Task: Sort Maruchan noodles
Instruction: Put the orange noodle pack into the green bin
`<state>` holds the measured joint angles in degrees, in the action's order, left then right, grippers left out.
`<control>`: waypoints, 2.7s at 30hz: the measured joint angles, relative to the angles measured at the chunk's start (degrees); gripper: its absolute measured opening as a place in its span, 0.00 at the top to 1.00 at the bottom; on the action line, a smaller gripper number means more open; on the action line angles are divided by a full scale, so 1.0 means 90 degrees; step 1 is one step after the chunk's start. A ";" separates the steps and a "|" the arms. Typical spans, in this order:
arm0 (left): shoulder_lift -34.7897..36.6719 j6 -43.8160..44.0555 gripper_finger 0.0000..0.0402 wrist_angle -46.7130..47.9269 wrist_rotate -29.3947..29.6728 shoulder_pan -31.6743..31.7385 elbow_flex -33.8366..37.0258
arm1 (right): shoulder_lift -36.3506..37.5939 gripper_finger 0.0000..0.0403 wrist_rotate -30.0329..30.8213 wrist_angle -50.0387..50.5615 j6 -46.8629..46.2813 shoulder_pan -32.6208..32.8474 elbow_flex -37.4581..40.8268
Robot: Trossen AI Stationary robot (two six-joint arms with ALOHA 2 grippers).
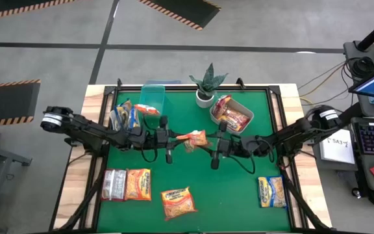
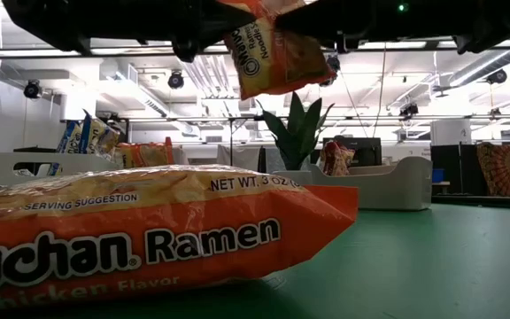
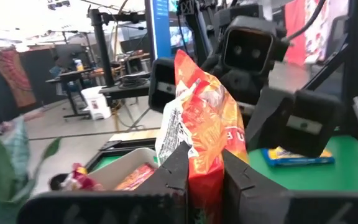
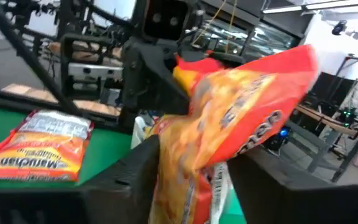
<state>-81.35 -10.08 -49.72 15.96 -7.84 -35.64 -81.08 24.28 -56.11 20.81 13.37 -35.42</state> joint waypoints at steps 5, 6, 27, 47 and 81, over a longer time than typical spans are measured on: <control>0.0661 -0.0342 0.96 0.0825 0.0071 0.0241 0.0000 | 0.0442 0.46 0.0661 0.0264 -0.0222 0.0000 -0.0005; 0.0856 -0.0445 0.96 0.1087 0.0067 0.0320 0.0000 | 0.0557 0.45 0.0813 0.0437 -0.0257 -0.0001 -0.0005; 0.1854 -0.2975 0.96 0.6475 -0.1189 0.4675 -0.1804 | 0.1577 0.40 0.1160 0.1546 -0.0141 -0.0078 -0.0002; 0.0921 -0.3282 0.96 0.6433 -0.4242 0.7088 -0.1732 | 0.1314 0.44 0.0527 0.4124 -0.1588 -0.1371 -0.1530; 0.1526 -0.3776 0.96 0.6381 -0.5661 0.7120 -0.1809 | -0.4774 0.44 -0.4426 0.9458 0.0699 -0.4446 -1.0918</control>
<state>-67.61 -44.06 7.70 -34.99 56.24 -51.92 -124.04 -15.55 29.02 27.10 -26.65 -133.68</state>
